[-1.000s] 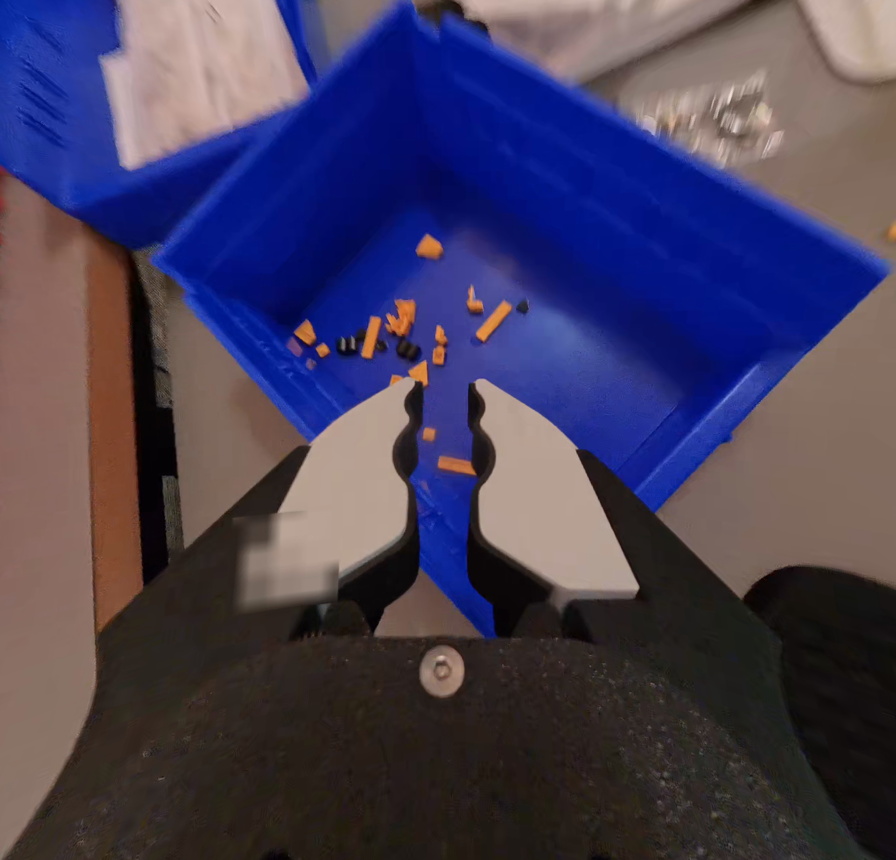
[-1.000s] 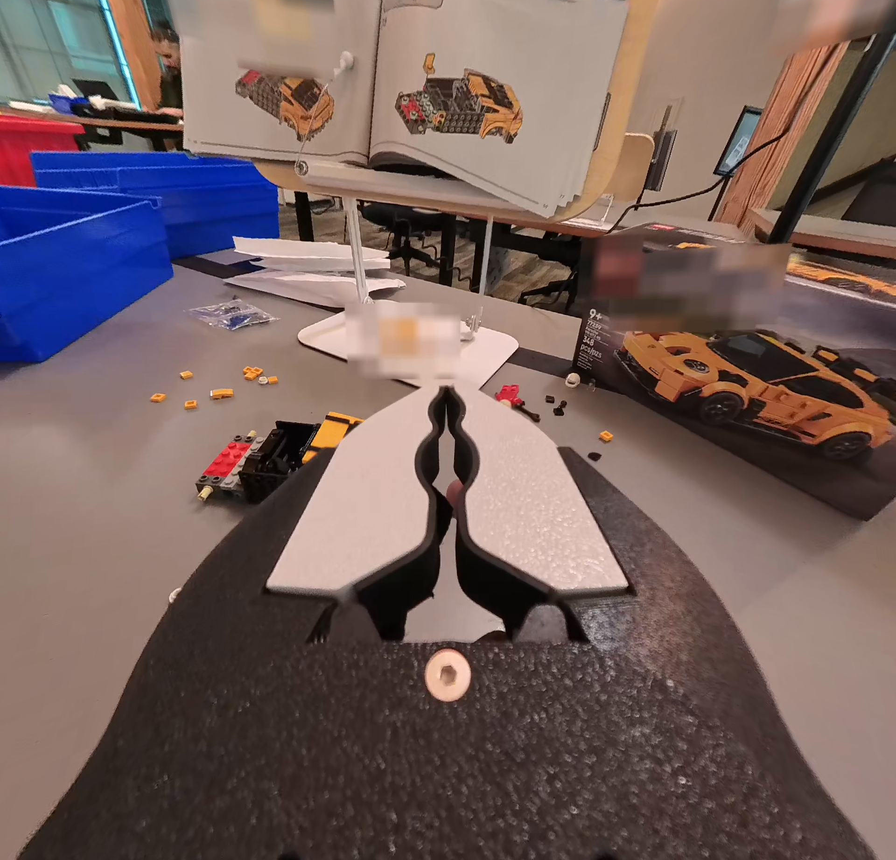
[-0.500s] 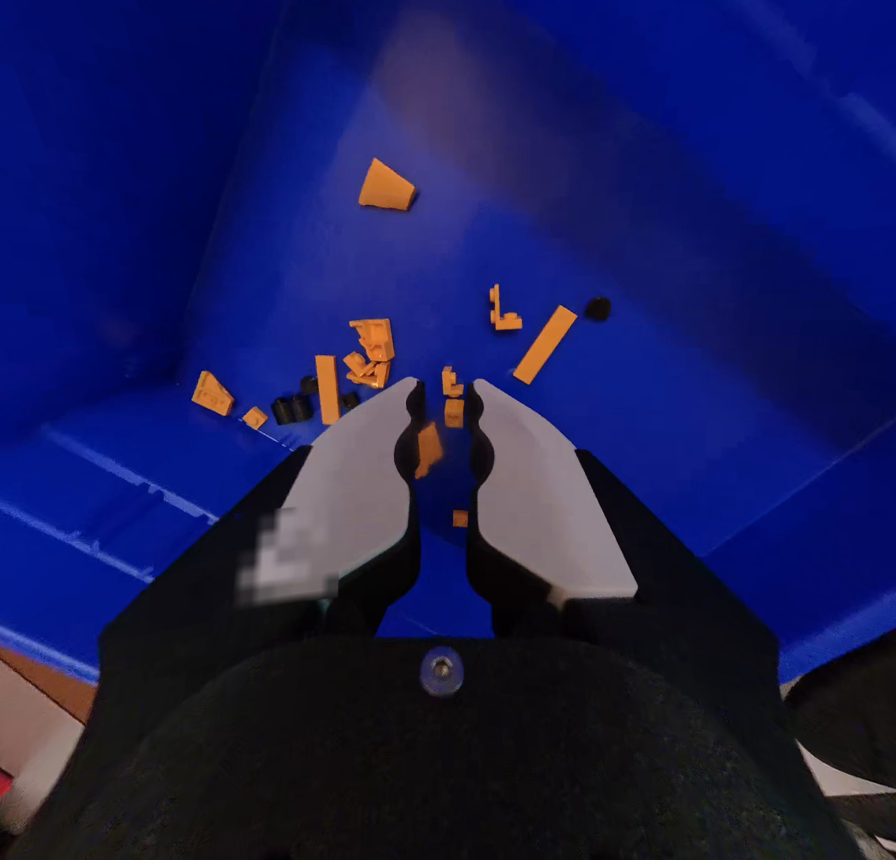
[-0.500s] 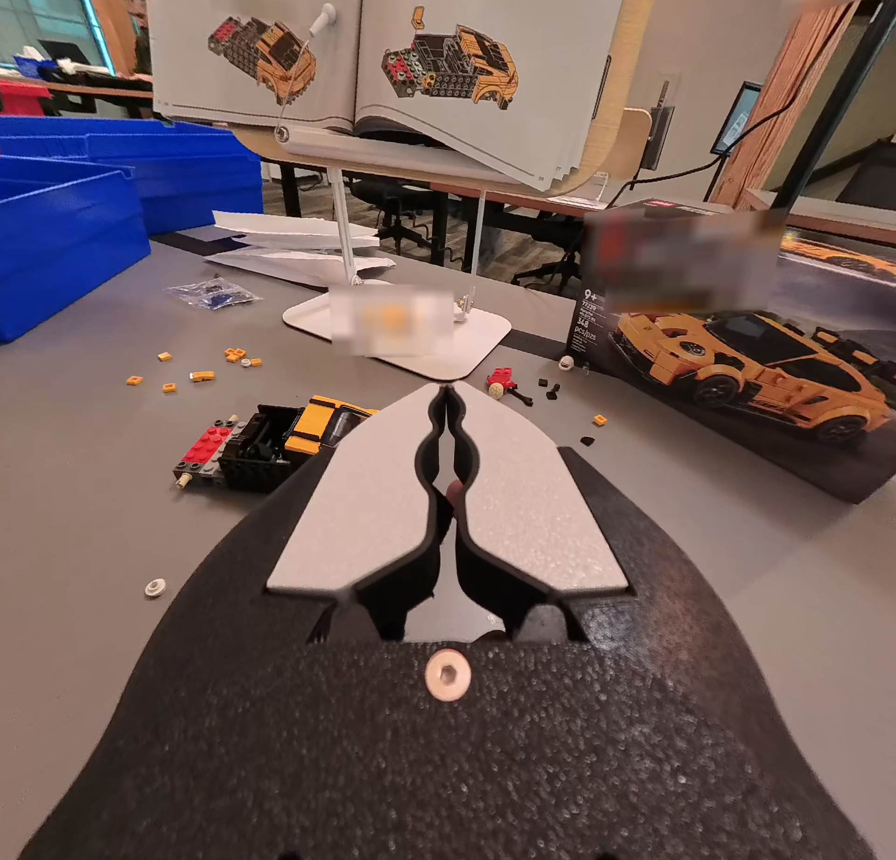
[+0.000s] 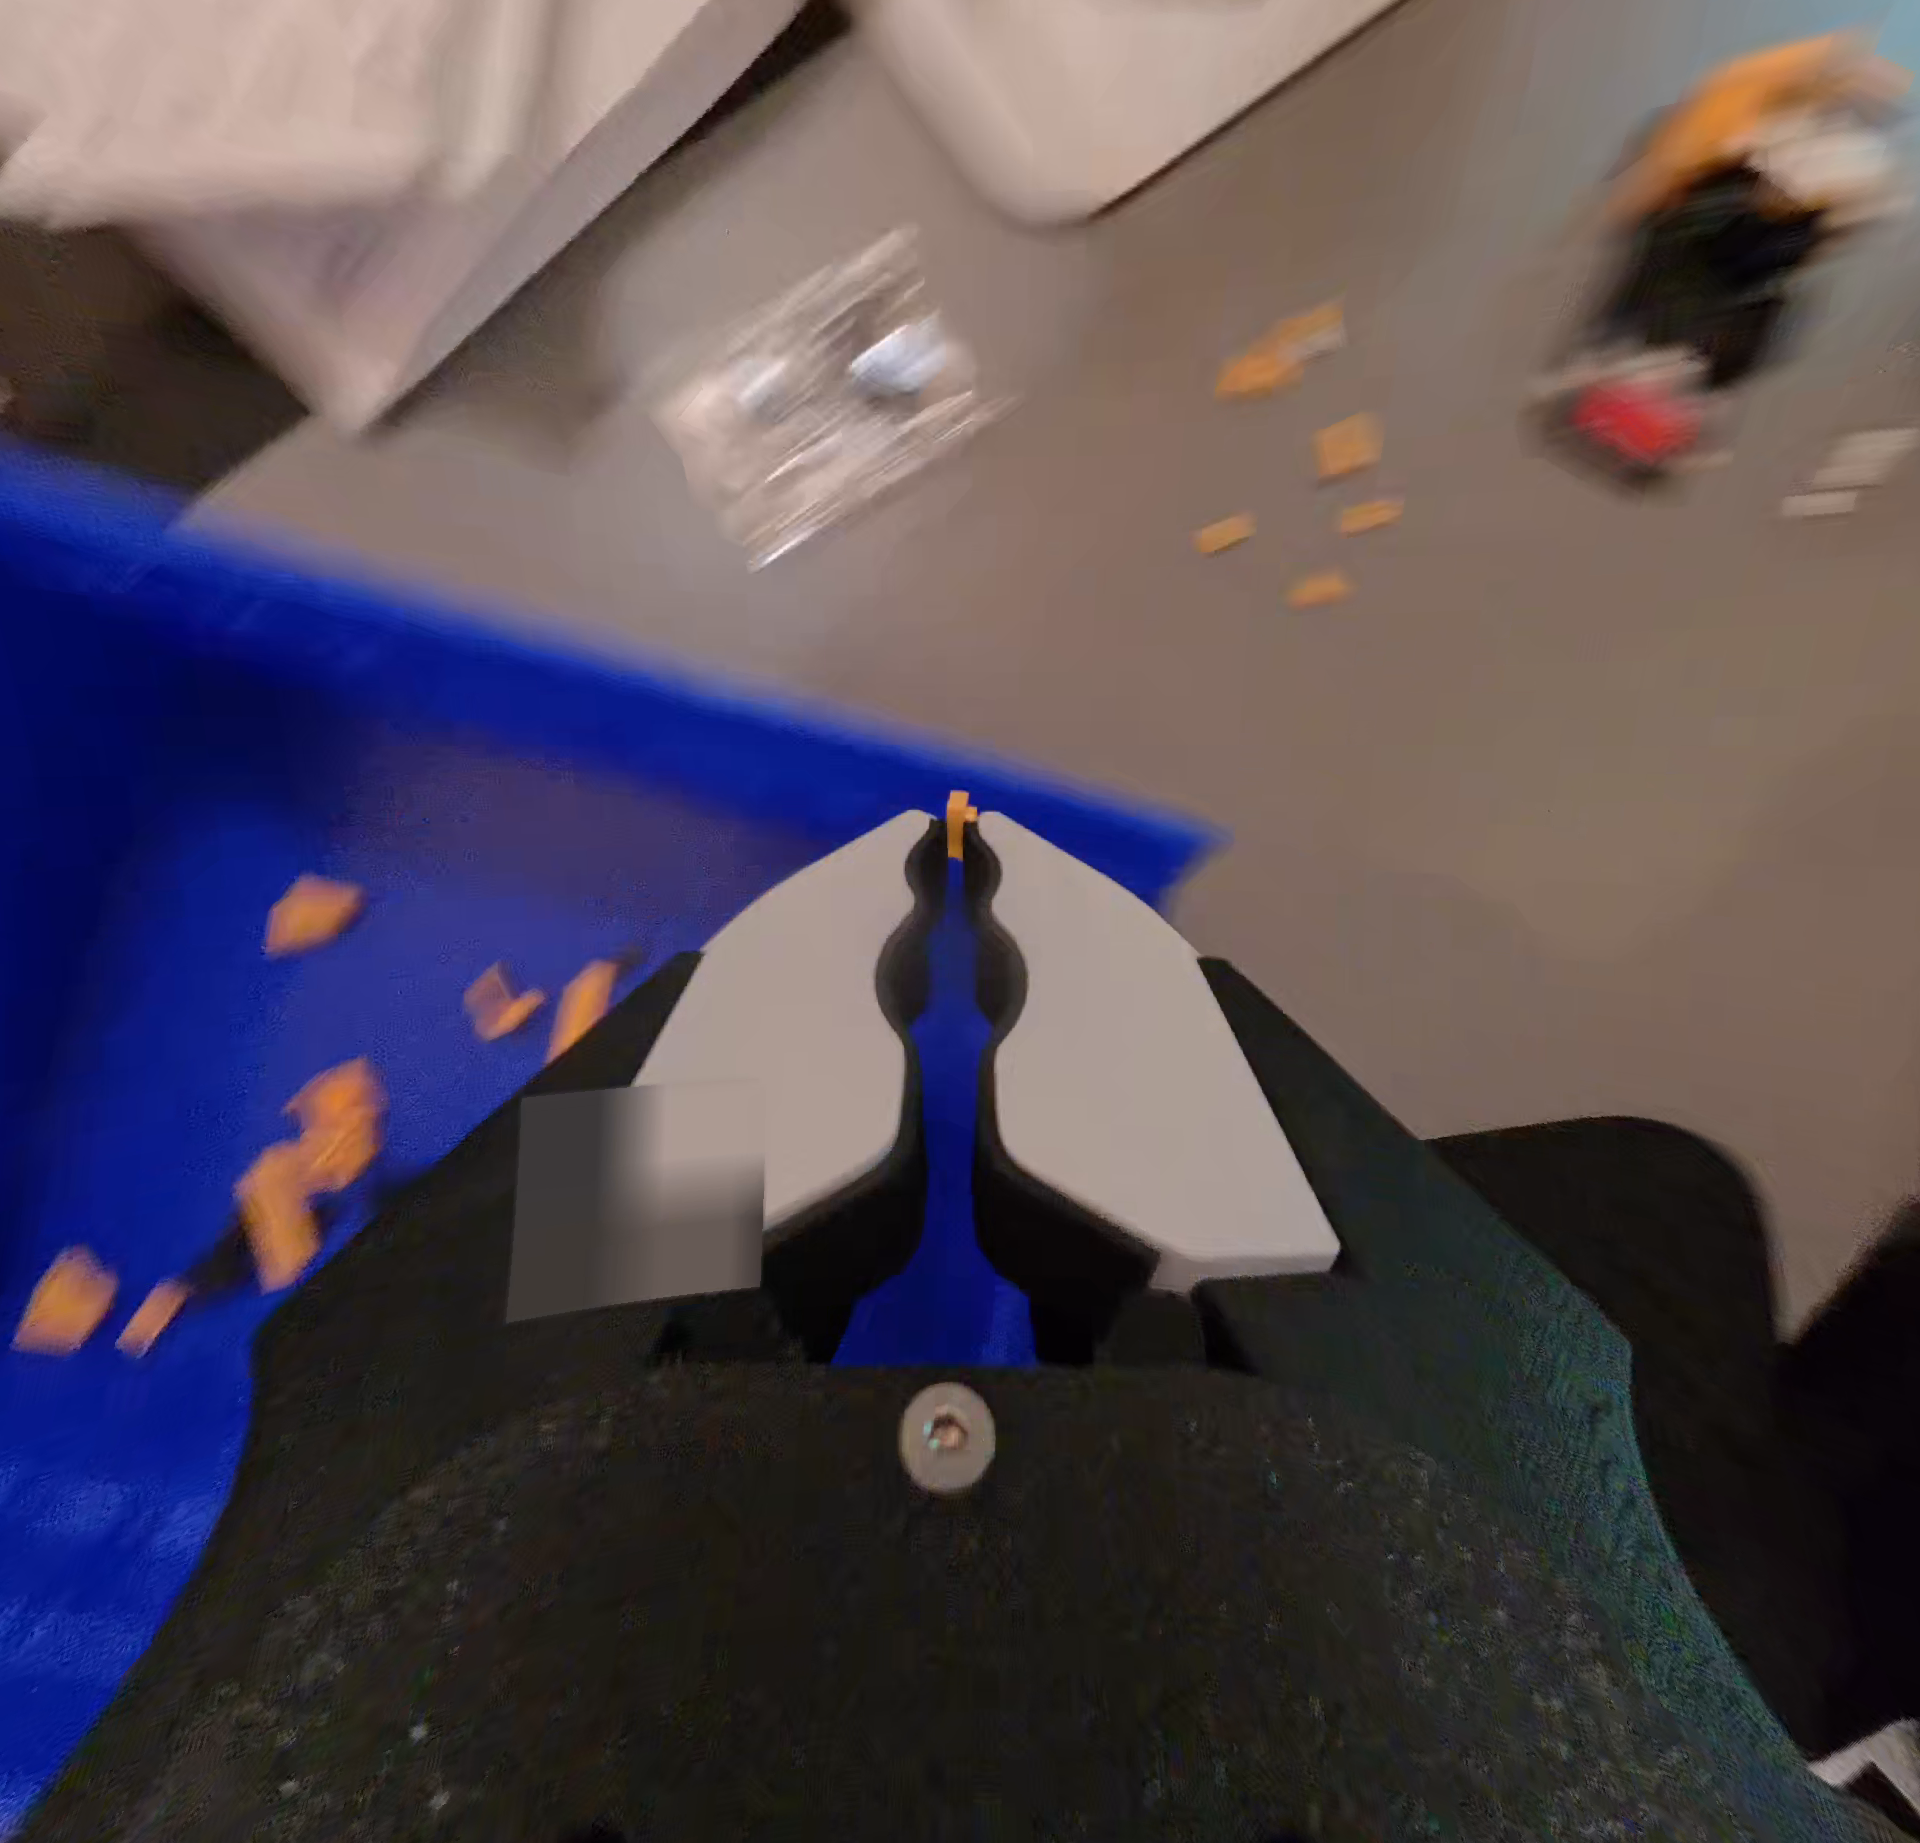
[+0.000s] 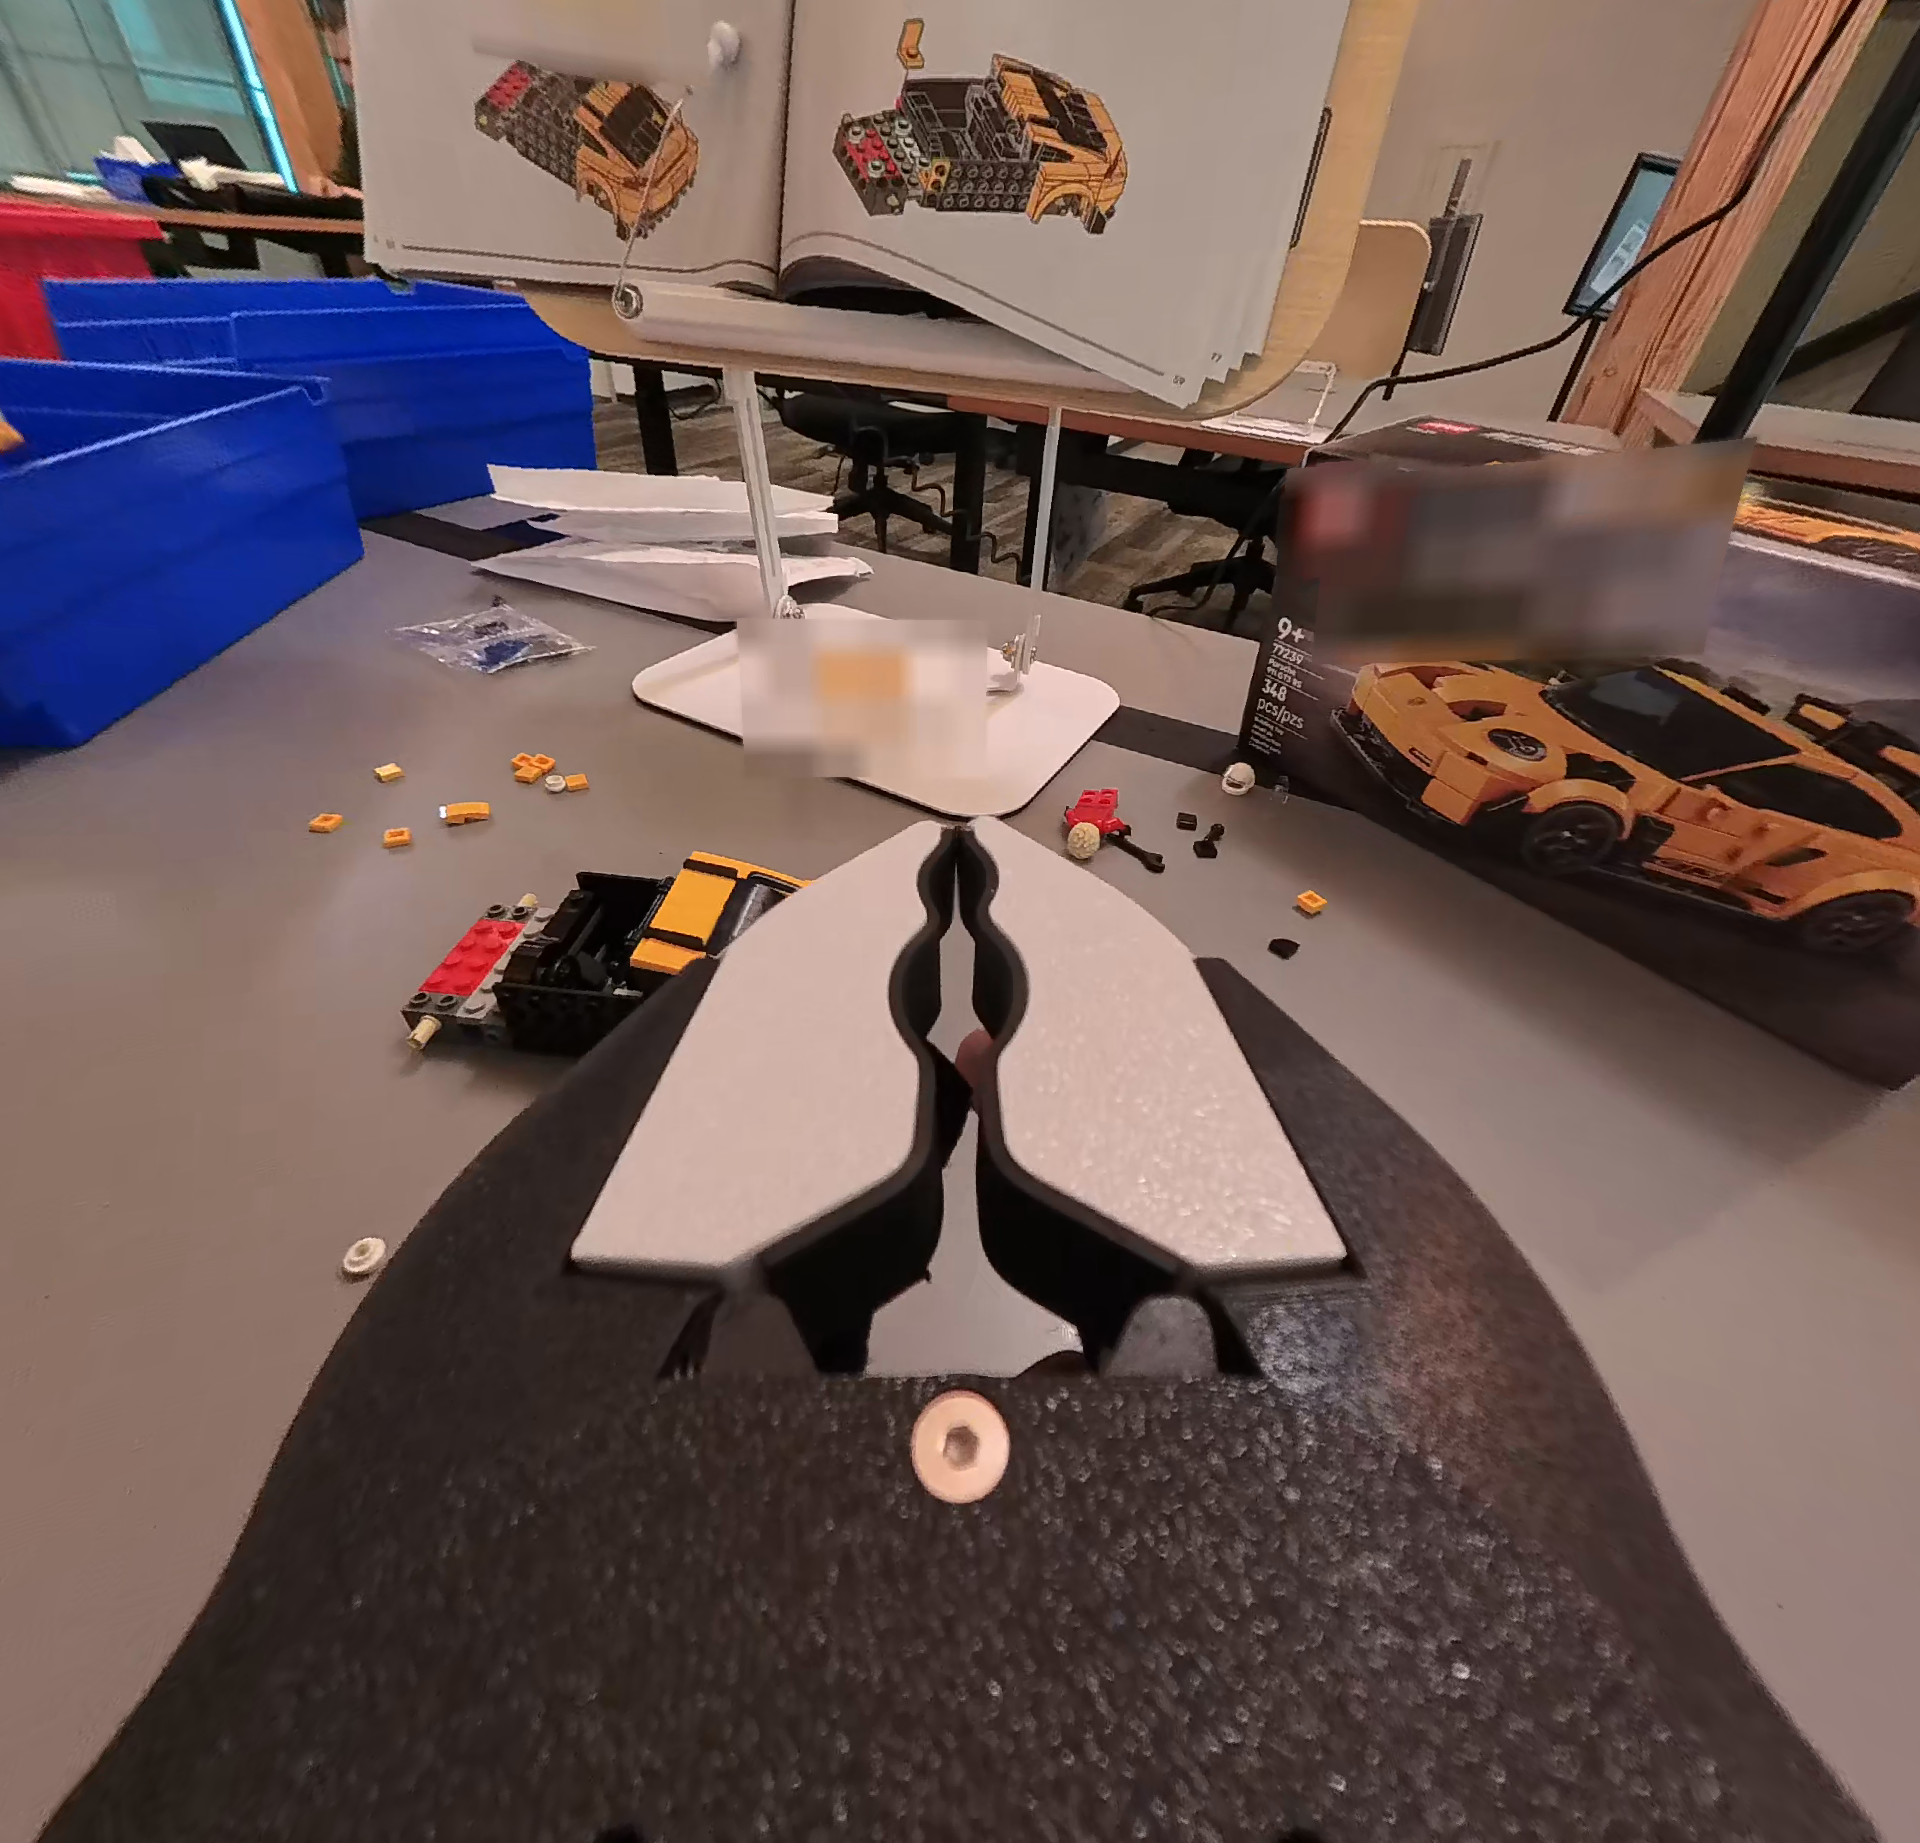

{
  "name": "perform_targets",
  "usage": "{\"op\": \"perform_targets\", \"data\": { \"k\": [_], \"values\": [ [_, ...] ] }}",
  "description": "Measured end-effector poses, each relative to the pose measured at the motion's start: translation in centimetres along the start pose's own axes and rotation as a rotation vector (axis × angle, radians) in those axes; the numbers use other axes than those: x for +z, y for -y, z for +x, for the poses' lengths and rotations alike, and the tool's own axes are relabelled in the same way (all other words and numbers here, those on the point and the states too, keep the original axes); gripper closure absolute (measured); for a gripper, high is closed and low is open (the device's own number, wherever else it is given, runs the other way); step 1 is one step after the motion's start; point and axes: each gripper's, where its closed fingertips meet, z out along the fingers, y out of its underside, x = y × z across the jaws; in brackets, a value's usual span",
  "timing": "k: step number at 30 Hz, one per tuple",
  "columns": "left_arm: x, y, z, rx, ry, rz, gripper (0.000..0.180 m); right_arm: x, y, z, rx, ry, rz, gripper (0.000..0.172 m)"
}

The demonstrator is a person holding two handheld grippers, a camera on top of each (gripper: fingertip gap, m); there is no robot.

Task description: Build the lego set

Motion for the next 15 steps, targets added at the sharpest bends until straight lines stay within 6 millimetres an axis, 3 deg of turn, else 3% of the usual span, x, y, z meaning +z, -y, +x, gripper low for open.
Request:
{"op": "perform_targets", "data": {
  "k": [2, 4, 7, 9, 11, 15],
  "values": [
    [0.4, 2.5, 7.0, 0.121, -0.124, 0.148, 0.178, 0.0, 0.1, -0.1, -0.003, 0.005, 0.002, 0.172],
    [2.2, 3.8, 13.6, 0.195, -0.247, 0.265, 0.178, -0.1, 0.2, -0.2, -0.007, 0.005, 0.008, 0.172],
    [7.1, 3.3, 21.2, 0.252, -0.408, 0.297, 0.178, -0.2, 0.3, -0.1, -0.012, 0.0, 0.01, 0.172],
    [10.8, 2.2, 24.6, 0.278, -0.478, 0.233, 0.178, -0.3, 0.2, 0.0, -0.015, -0.001, 0.007, 0.172],
    [13.8, 1.5, 26.7, 0.314, -0.504, 0.171, 0.178, -0.3, 0.1, 0.0, -0.02, -0.001, 0.005, 0.172],
    [16.9, 0.4, 28.2, 0.412, -0.476, 0.042, 0.177, -0.3, 0.1, 0.1, -0.025, 0.002, 0.004, 0.172]
  ]
}}
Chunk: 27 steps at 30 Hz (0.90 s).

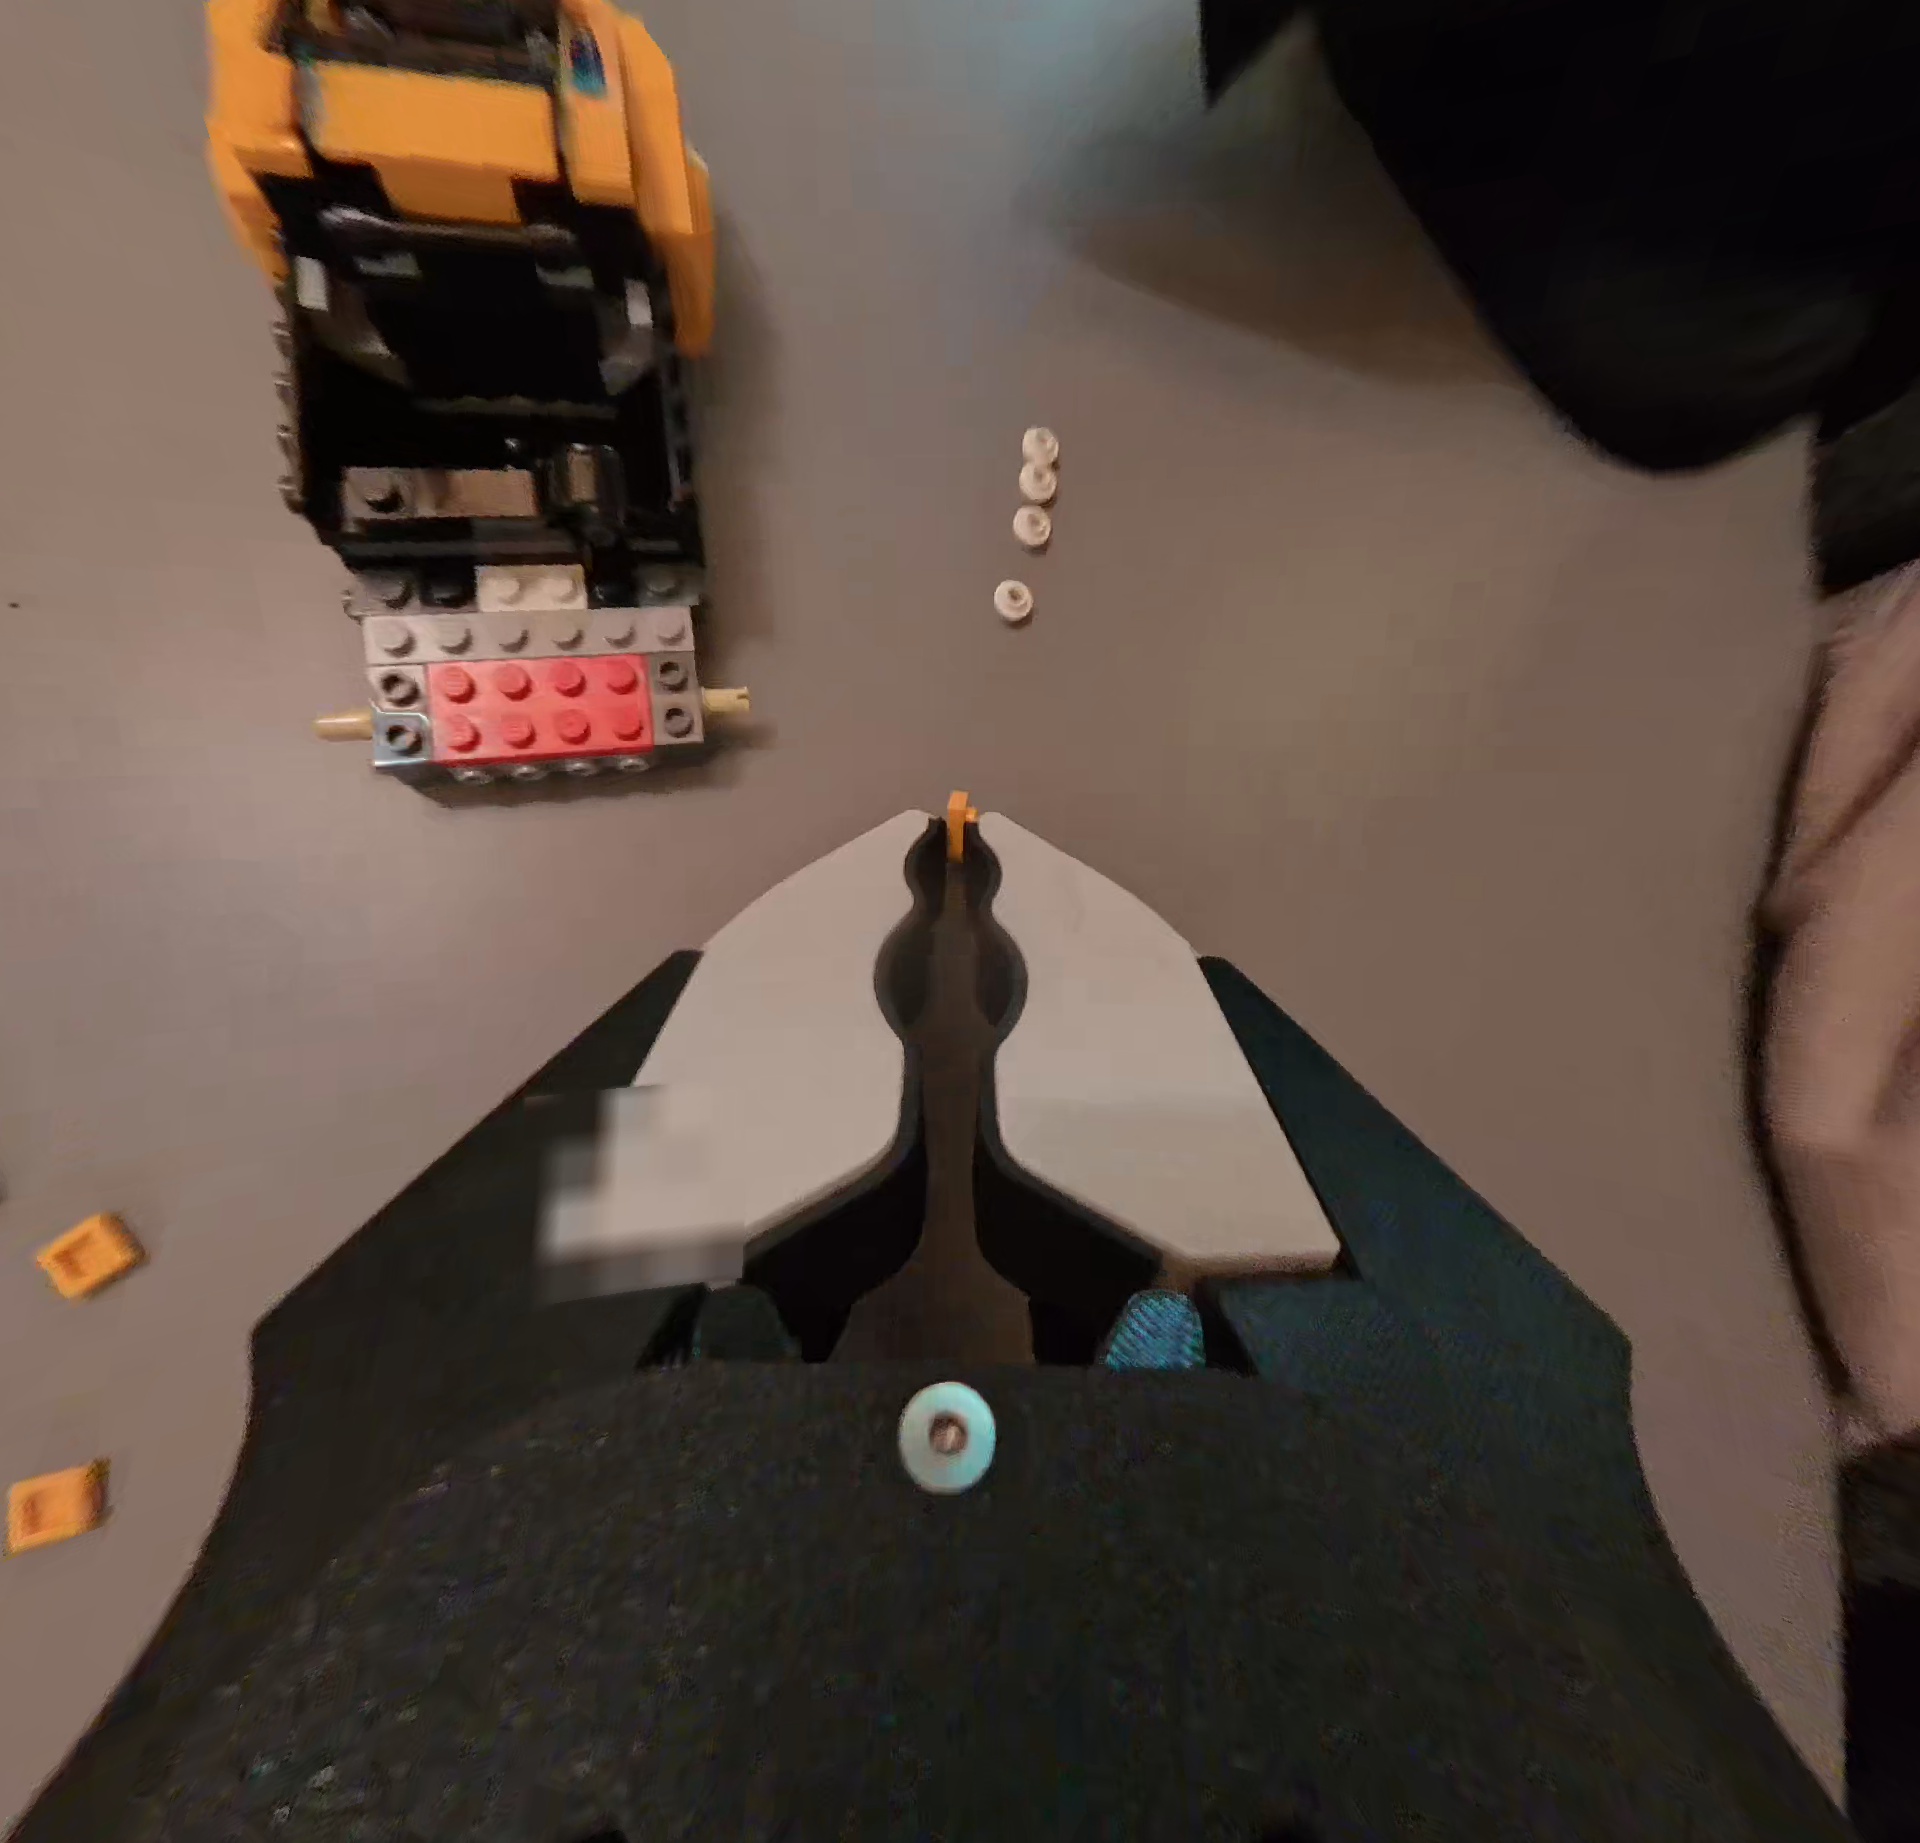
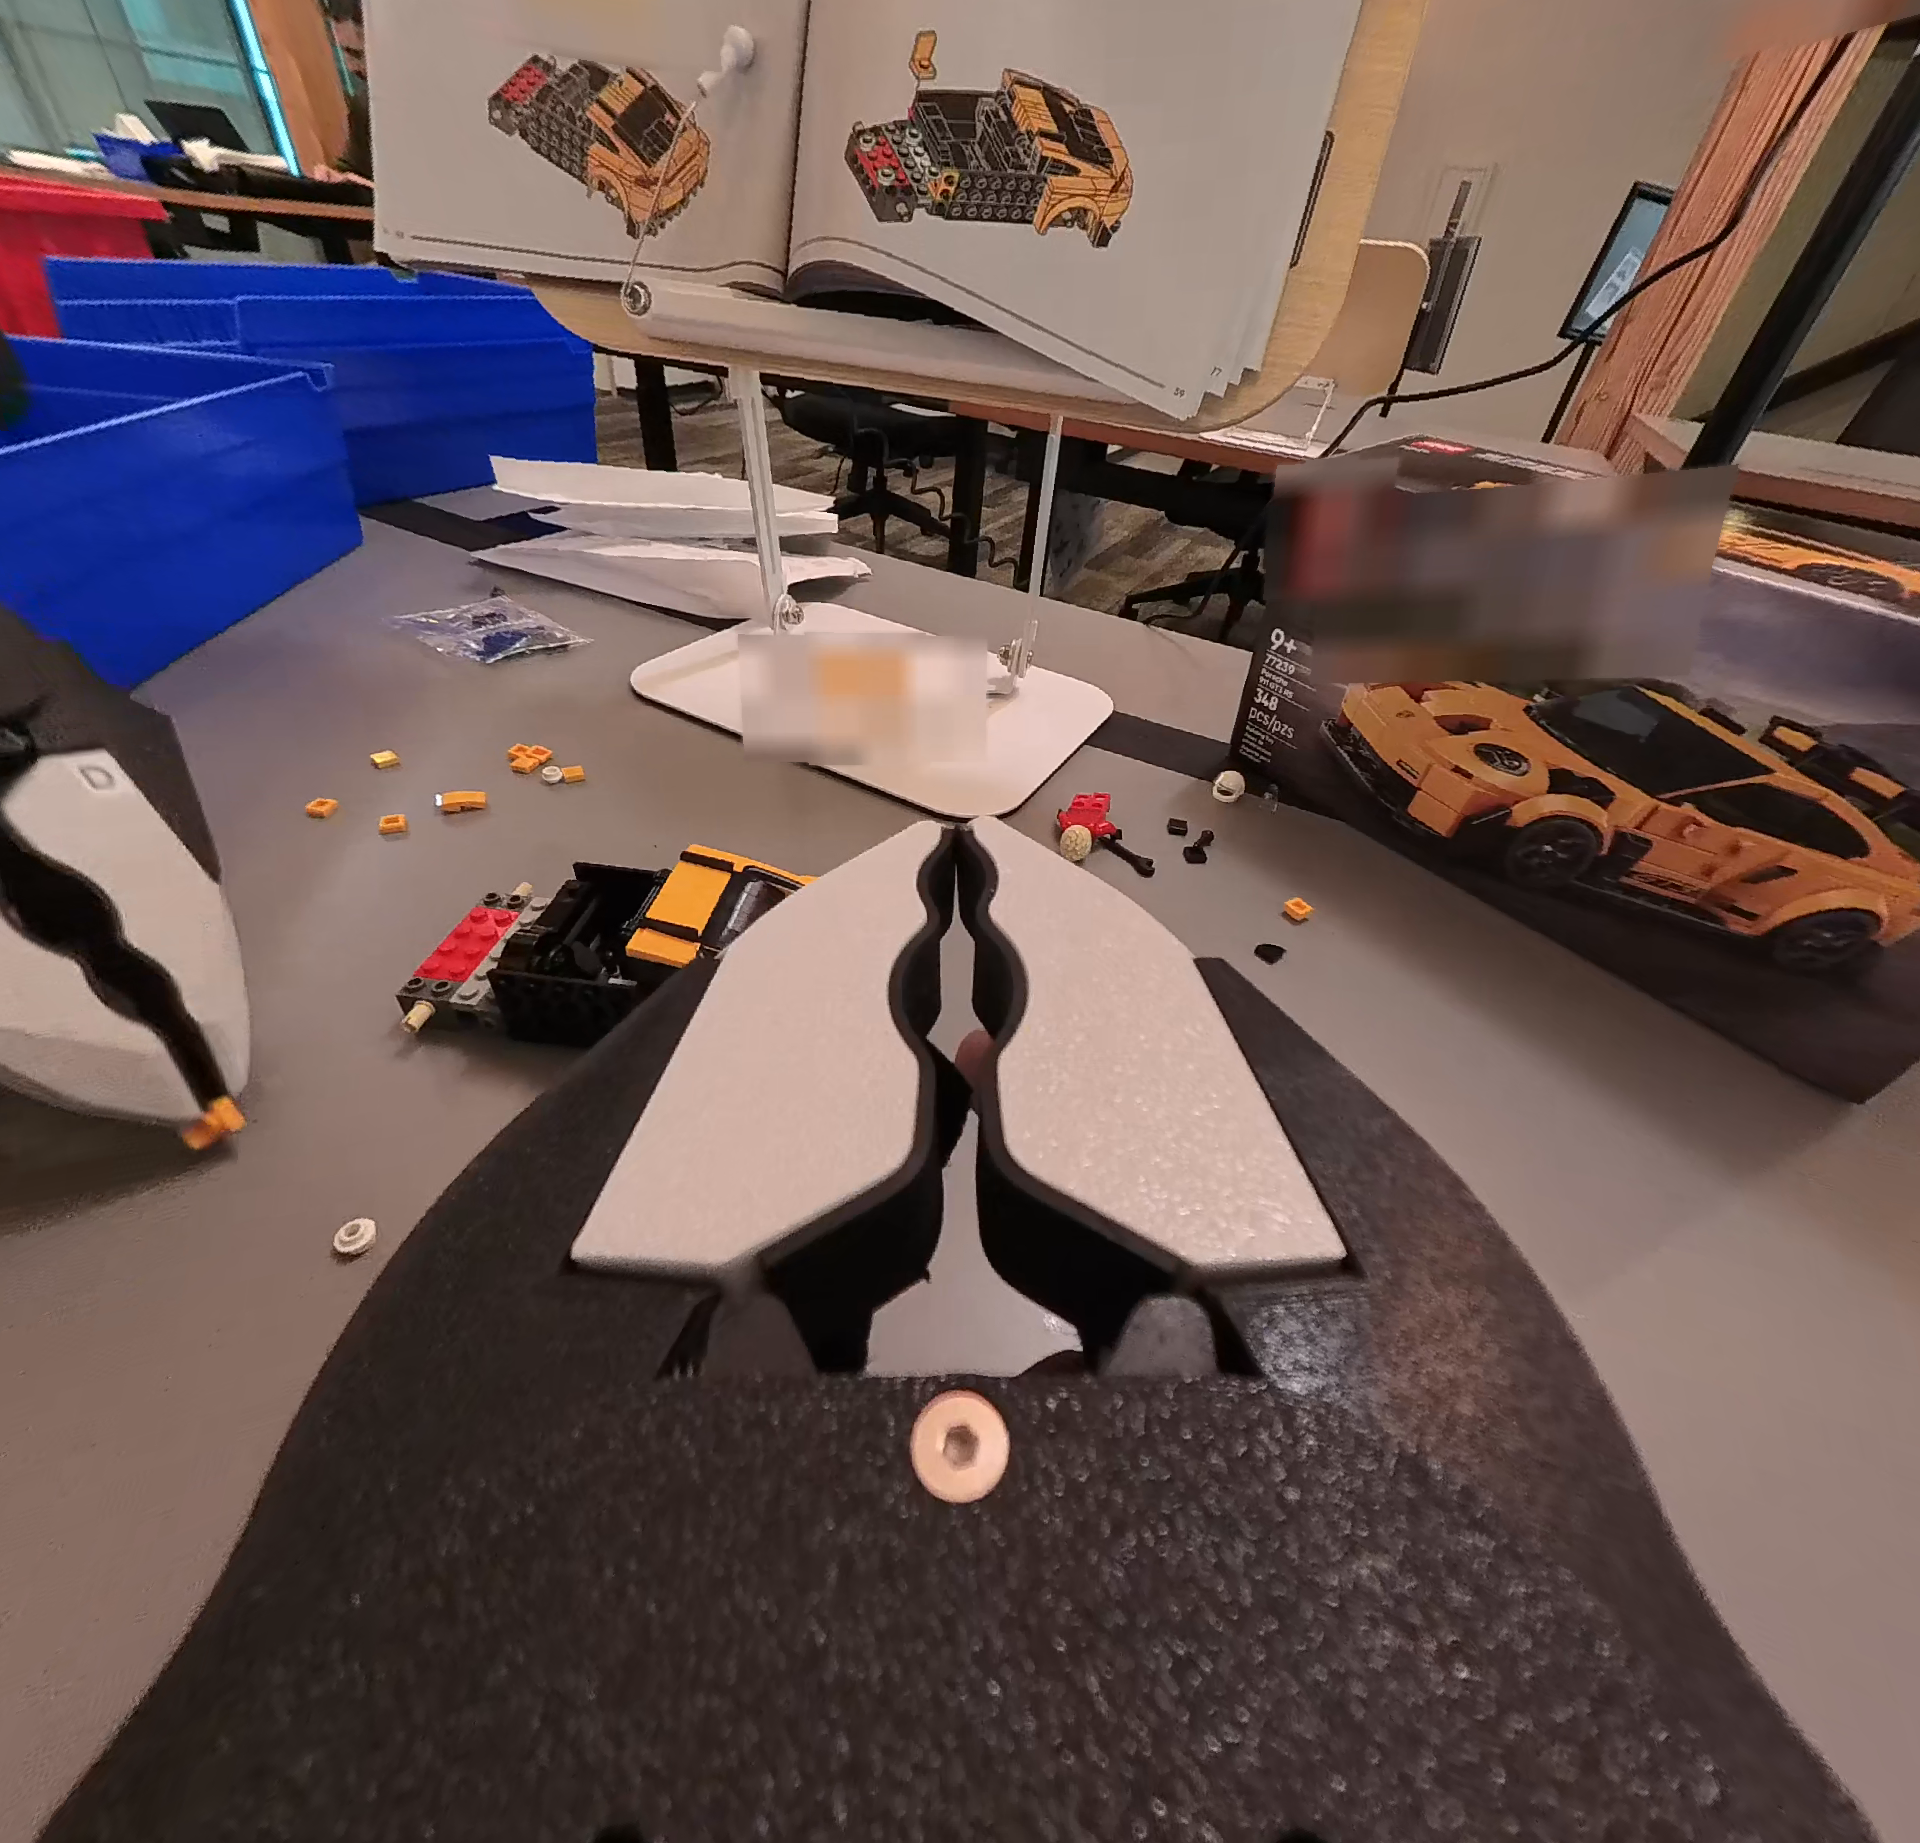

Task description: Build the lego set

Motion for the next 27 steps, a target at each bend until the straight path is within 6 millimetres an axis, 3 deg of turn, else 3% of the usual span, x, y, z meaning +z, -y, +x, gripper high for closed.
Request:
{"op": "perform_targets", "data": {
  "k": [7, 19, 22, 27],
  "values": [
    [0.3, -0.4, 0.9, 0.102, 0.019, -0.107, 0.167, 0.0, 0.1, -0.1, 0.025, 0.023, 0.0, 0.172],
    [-1.8, -0.5, 0.9, 0.11, 0.076, -0.042, 0.166, 0.1, -0.3, -0.2, 0.02, 0.028, -0.016, 0.172],
    [-1.5, -1.2, 0.6, 0.137, 0.117, -0.073, 0.166, 0.2, -0.4, -0.2, 0.019, 0.029, -0.019, 0.172],
    [-0.5, -1.4, 1.8, 0.16, 0.083, -0.071, 0.16, 0.2, -0.4, -0.3, 0.017, 0.031, -0.022, 0.172]
  ]
}}
